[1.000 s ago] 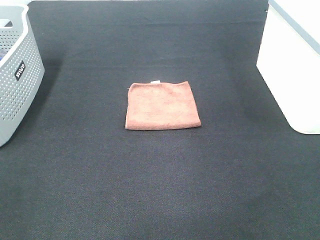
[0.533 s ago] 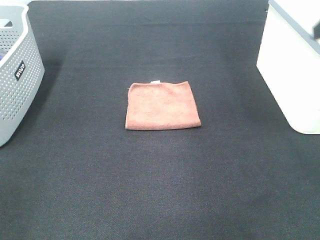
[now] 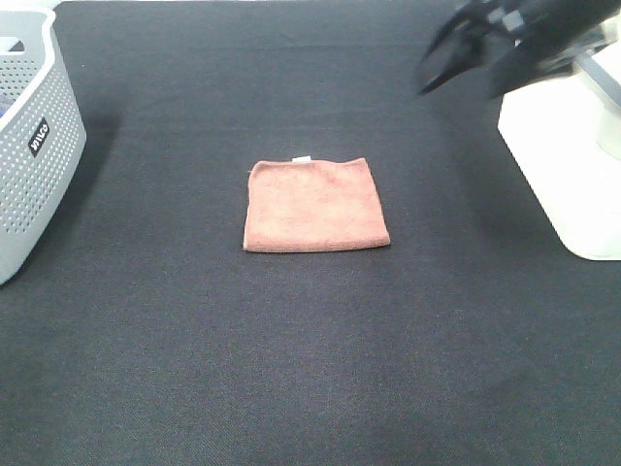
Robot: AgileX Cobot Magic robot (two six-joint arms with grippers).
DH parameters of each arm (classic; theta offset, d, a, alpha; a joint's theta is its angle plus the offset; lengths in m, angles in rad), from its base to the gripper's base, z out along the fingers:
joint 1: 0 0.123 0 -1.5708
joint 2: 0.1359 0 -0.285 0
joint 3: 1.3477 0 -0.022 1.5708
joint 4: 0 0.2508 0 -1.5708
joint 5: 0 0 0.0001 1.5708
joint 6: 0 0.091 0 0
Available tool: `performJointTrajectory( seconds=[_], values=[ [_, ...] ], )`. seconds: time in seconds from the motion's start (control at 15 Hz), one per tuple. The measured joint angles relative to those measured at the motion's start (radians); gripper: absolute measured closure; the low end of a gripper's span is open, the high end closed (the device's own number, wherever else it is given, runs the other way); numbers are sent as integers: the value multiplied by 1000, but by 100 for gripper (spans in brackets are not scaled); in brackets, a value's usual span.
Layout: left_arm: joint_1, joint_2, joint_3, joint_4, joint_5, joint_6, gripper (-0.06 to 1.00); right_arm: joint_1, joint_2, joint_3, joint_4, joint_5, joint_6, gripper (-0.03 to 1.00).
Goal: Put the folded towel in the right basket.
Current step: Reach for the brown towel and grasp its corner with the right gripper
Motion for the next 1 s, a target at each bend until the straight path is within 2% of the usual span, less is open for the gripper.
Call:
performJointTrajectory(
  seconds=[0.4, 0.8, 1.0],
  values=[
    [0, 0, 0, 0, 0, 0, 7, 3, 324, -143, 9, -2, -1, 22],
    [0, 0, 0, 0, 0, 0, 7, -5, 687, -509, 28, 178, 49, 22],
    [0, 0, 0, 0, 0, 0, 7, -20, 748, -562, 38, 193, 49, 22]
  ],
)
